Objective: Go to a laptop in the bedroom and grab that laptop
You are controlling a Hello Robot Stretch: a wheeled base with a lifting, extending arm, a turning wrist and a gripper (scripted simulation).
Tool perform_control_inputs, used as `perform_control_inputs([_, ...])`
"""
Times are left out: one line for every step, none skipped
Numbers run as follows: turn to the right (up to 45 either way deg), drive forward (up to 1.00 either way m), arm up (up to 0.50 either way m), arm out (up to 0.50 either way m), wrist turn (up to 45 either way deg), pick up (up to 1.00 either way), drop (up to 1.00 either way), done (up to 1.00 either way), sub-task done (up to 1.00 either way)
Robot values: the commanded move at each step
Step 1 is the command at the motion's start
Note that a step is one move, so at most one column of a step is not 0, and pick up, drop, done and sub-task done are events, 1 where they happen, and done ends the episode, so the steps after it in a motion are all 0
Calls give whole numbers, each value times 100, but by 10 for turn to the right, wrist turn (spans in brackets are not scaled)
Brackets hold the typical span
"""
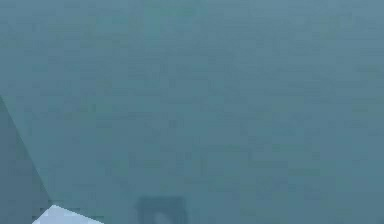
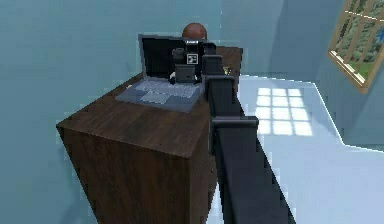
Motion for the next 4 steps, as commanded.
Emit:
perform_control_inputs([0, 0, 0, 0, 30, 0, 0, 0, 0])
perform_control_inputs([0, 0, -12, 0, 0, 0, 0, 0, 0])
perform_control_inputs([0, 0, 0, 0, 0, 100, 0, 0, 0])
perform_control_inputs([0, 0, 10, 0, 0, 0, 0, 0, 0])
